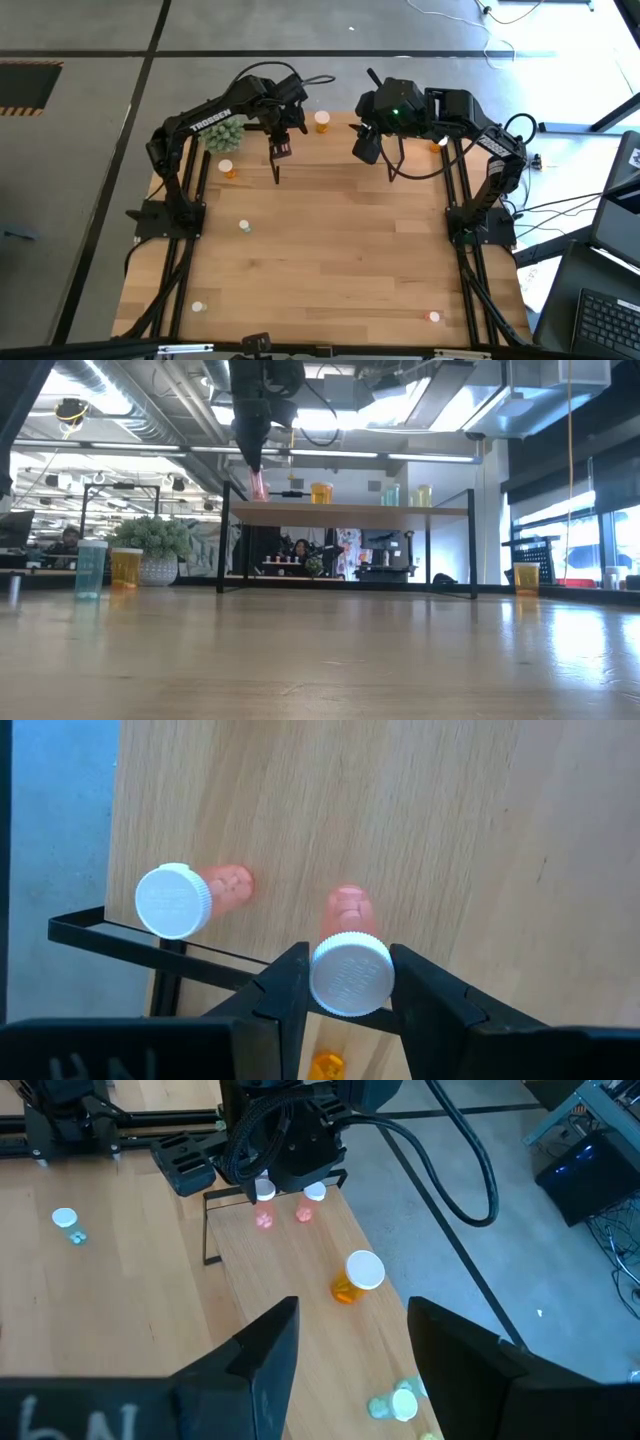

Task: Pick and place medicine bottles onto shelf by color
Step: Put the top red medicine bottle on the shelf, aligned with the other red medicine bottle

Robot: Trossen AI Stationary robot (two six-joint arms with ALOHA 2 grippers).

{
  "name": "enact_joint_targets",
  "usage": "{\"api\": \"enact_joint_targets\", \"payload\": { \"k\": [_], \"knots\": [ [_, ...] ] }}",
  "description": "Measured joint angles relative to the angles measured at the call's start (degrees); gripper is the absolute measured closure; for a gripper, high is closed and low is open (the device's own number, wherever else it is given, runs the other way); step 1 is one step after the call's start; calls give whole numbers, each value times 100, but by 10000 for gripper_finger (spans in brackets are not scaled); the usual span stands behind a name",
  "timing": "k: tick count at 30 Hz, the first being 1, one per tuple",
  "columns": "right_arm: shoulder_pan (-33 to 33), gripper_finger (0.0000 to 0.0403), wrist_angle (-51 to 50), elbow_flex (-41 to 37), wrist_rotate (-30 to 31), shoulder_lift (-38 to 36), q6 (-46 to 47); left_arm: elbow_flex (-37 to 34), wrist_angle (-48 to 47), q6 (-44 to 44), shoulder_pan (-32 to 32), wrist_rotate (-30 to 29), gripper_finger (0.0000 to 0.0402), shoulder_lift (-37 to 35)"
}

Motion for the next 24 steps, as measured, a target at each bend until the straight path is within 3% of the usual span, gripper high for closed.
{"api": "enact_joint_targets", "payload": {
  "k": [24],
  "knots": [
    [1, 212, -2, 0, 2, 0, 3, 4, 66, 195, 2, -96, 282, 2]
  ]
}}
